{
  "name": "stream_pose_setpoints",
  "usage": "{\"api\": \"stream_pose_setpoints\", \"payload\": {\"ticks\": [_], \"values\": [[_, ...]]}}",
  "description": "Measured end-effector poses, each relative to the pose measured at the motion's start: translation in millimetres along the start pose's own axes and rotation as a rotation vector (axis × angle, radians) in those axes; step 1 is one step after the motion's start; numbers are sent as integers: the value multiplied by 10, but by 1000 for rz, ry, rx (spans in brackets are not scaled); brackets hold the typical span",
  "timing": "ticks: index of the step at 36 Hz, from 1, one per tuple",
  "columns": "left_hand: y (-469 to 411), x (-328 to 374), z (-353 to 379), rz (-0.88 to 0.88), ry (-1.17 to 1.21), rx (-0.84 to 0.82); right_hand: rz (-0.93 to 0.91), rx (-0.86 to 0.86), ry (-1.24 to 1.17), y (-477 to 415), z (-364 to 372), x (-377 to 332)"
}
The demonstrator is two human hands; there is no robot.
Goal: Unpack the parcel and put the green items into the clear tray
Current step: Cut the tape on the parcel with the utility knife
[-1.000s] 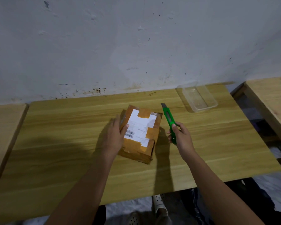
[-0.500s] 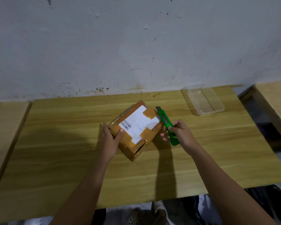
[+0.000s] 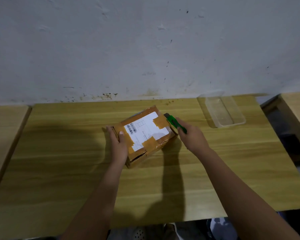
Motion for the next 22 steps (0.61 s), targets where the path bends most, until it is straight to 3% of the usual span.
{"api": "stream_pose_setpoints", "payload": {"ticks": [11, 22], "values": [[-23, 6, 69, -49, 167, 7, 7, -30, 42, -124, -46, -129], [-3, 3, 99, -31, 154, 70, -24, -14, 307, -68, -130, -244]]}}
Point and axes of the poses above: each hand's wrist, its own y-axis away from the middle knuckle, its own z-axis out of the palm, x = y × z, the point moved 3 cm from there along -y, towards the middle knuckle, and after that the axes turned 5 degrees about y, right-handed, at the moved point
